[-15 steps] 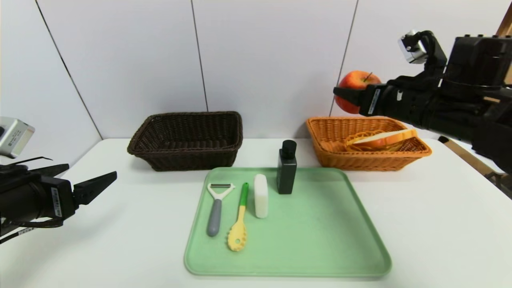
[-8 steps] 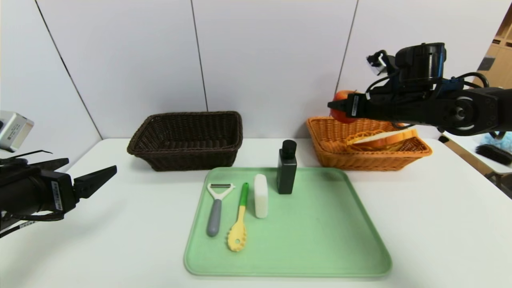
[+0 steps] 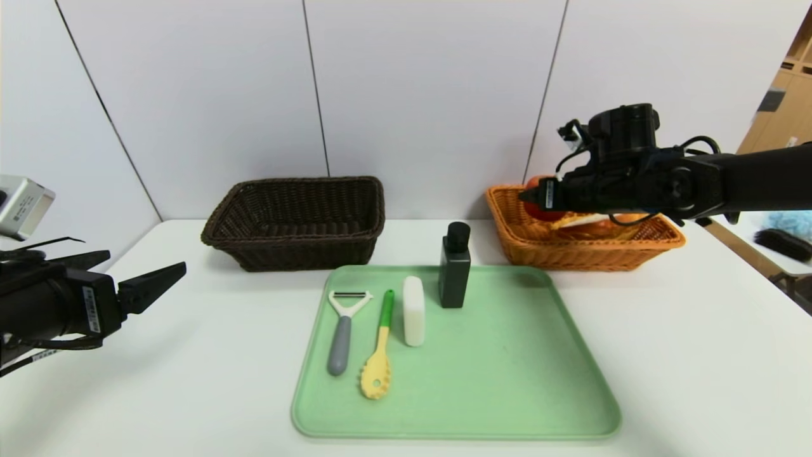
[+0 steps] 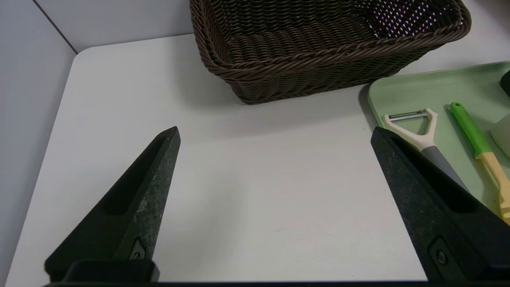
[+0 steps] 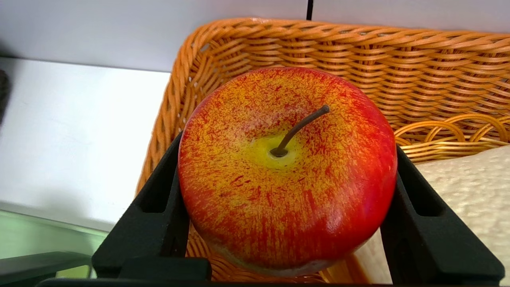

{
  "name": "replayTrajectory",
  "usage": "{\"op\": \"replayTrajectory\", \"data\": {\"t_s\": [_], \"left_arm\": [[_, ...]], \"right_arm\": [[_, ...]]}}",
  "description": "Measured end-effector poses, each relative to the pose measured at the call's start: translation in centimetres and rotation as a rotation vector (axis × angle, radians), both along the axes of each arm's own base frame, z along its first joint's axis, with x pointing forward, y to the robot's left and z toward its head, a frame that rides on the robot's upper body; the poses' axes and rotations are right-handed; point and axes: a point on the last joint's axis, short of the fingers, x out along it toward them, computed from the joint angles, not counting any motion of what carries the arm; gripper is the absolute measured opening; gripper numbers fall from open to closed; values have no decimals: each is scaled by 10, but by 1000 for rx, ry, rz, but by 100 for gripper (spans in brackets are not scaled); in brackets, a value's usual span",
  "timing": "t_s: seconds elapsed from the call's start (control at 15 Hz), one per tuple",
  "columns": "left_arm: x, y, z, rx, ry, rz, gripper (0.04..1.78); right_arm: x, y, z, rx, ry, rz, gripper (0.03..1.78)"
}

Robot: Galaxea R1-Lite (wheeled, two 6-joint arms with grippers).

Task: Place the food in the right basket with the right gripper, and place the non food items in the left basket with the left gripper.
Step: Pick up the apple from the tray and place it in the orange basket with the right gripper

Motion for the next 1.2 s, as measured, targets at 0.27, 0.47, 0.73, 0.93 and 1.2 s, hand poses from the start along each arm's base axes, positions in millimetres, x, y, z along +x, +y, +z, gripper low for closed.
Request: {"op": "replayTrajectory", "data": {"t_s": [0.27, 0.47, 0.73, 0.93, 1.2], "left_arm": [[0, 0, 0, 0, 1, 0, 169], [0, 0, -1, 0, 2, 1, 169], [0, 0, -1, 0, 4, 1, 169], [0, 0, -1, 0, 4, 2, 169], [-1, 0, -1, -1, 4, 3, 169]], "right_arm": [[5, 1, -9, -15, 19, 3, 125], [5, 0, -12, -19, 29, 2, 132], [7, -2, -14, -25, 26, -16, 148], [7, -2, -14, -29, 28, -23, 155], [2, 0, 1, -23, -33, -34, 162]]}}
